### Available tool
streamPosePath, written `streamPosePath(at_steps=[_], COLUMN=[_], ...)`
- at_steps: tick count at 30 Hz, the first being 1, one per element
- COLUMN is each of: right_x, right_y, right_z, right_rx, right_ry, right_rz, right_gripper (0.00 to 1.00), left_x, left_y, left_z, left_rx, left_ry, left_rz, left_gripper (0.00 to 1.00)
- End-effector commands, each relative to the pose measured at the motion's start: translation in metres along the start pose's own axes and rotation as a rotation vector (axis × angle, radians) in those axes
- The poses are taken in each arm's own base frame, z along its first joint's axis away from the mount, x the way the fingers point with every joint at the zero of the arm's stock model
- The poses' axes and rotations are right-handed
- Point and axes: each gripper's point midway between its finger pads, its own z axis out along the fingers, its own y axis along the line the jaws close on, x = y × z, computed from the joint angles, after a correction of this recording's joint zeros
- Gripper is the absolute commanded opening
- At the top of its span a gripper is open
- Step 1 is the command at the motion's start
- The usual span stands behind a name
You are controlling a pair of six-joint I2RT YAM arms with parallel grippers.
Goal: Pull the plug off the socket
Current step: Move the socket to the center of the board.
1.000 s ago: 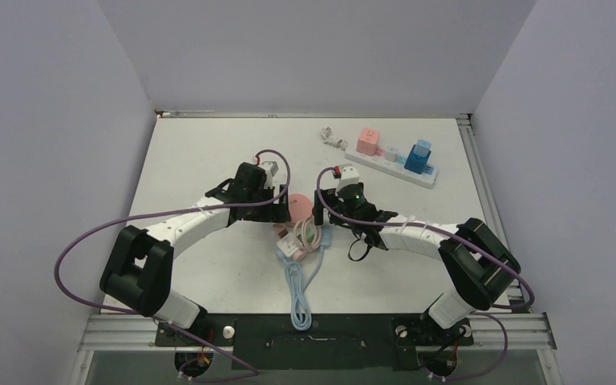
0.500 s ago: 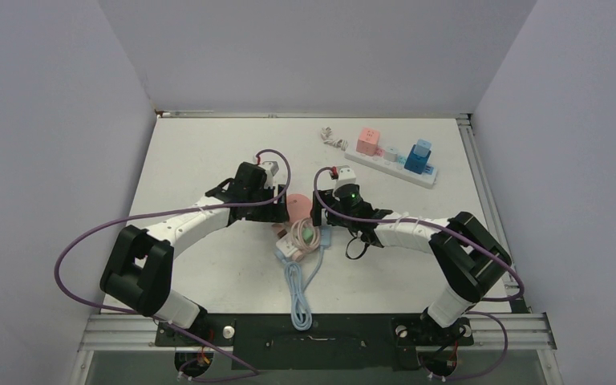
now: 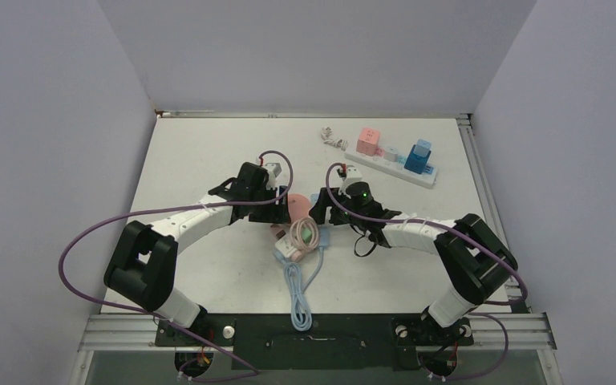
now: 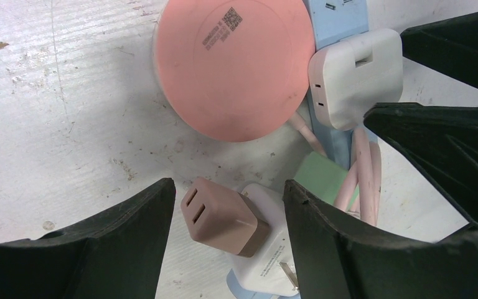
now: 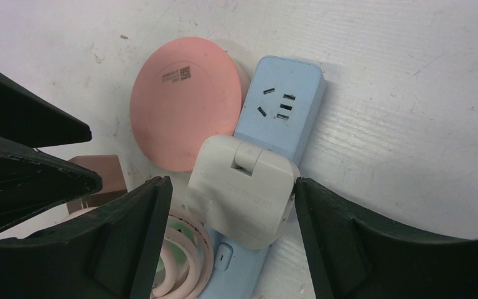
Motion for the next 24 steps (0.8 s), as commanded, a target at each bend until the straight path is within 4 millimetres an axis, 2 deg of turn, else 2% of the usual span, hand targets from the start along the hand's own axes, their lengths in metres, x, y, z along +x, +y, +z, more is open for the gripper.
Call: streamPosePath(at_steps=[1,6,9,13,16,18,20,24], right_x=[-0.032,-0.040,-0.043,-0.039,-0.028,-0.025,-0.024,-0.020], right_y=[0.037,0.043,0.037,0.008,-0.013,-0.017,-0.017,-0.014], right_z=[-0.018,-0.027,-0.030,-0.027,-0.025,-0.026,-0.028,-0.026], right_rx=[-0.210,-0.260,-0.230,-0.095,-0.023,-0.017,-0.020,-0.041], right_ry=[-0.090,-0.115,-0.135,-0.128,-0.104,-0.110,-0.121,-0.120], right_rz=[0.065,0.064,0.064,0.115,0.185,0.224,0.257,0.334], right_gripper=[0.73,0.73,0.73,0.77,0.79,0.81,0.82,0.85], left_x=[-0.017,-0.019,-0.025,-0.044,-0.069,-0.081,-0.085,-0.069], left_y=[-0.010,-0.007,-0.009,-0.017,-0.031,-0.045,-0.055,-0.060], left_z=[-0.002,-0.002,-0.007,-0.025,-0.045,-0.052,-0.050,-0.026], left_rx=[0.023,0.007,0.011,0.026,0.066,0.115,0.158,0.198], left_ry=[-0.039,-0.046,-0.068,-0.157,-0.269,-0.312,-0.309,-0.206], left_rz=[0.020,0.027,0.041,0.075,0.087,0.085,0.068,0.012], left_gripper=[0.61,0.61,0.61,0.61,0.65,0.67,0.66,0.65])
